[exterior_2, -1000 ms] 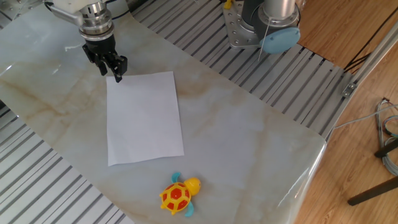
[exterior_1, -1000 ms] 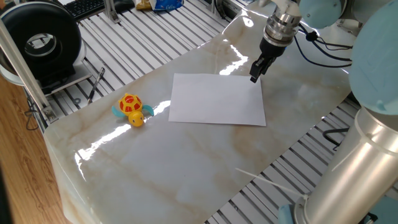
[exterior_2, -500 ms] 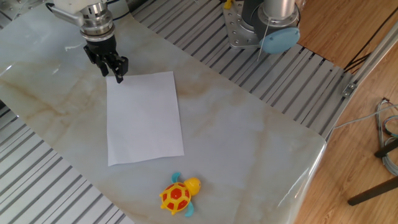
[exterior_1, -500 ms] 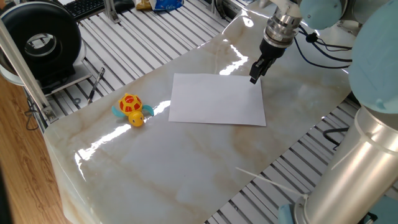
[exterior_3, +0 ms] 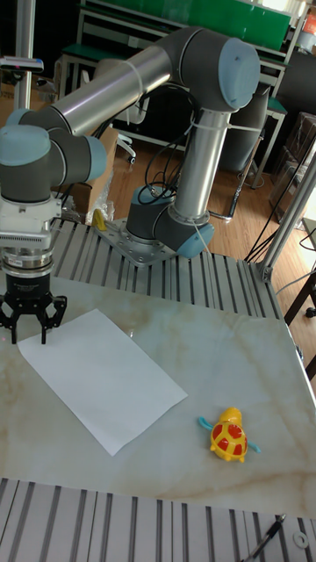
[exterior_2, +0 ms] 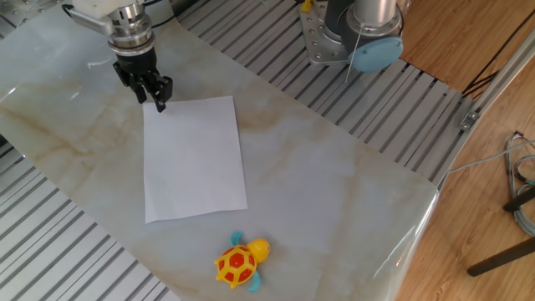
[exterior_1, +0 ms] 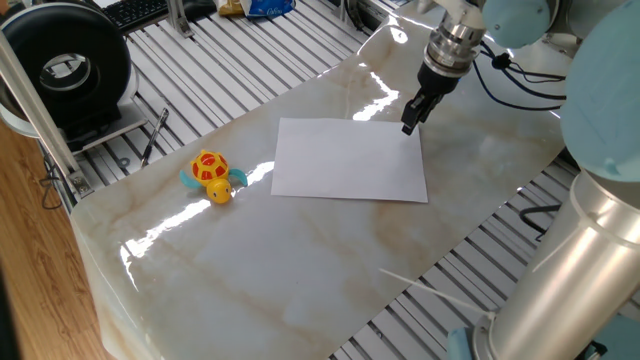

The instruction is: Flip over and spread out the paper that is laid flat on the table

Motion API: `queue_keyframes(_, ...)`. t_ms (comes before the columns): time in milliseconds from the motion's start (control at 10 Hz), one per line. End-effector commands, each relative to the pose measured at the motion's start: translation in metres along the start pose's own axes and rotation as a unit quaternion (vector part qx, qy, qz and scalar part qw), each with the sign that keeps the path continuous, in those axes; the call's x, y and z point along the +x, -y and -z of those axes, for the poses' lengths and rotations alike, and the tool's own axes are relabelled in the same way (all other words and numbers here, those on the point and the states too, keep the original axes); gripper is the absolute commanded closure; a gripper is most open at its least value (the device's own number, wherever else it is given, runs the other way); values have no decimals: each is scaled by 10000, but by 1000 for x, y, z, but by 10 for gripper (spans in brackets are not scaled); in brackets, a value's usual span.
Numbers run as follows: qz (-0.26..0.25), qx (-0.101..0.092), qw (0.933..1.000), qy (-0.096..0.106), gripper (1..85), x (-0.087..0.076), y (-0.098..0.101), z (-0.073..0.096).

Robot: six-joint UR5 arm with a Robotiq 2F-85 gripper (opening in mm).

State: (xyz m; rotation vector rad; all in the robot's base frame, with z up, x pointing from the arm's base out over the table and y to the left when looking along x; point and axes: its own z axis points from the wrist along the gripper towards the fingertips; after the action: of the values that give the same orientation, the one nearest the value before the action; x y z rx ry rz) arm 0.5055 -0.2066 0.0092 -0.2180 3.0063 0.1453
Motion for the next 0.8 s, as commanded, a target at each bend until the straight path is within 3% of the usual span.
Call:
queue_keyframes(0, -35, -14, 10000, 56, 347, -2, 1, 1)
queue_keyframes(700, 54, 24, 9999, 96, 353, -1, 7, -1)
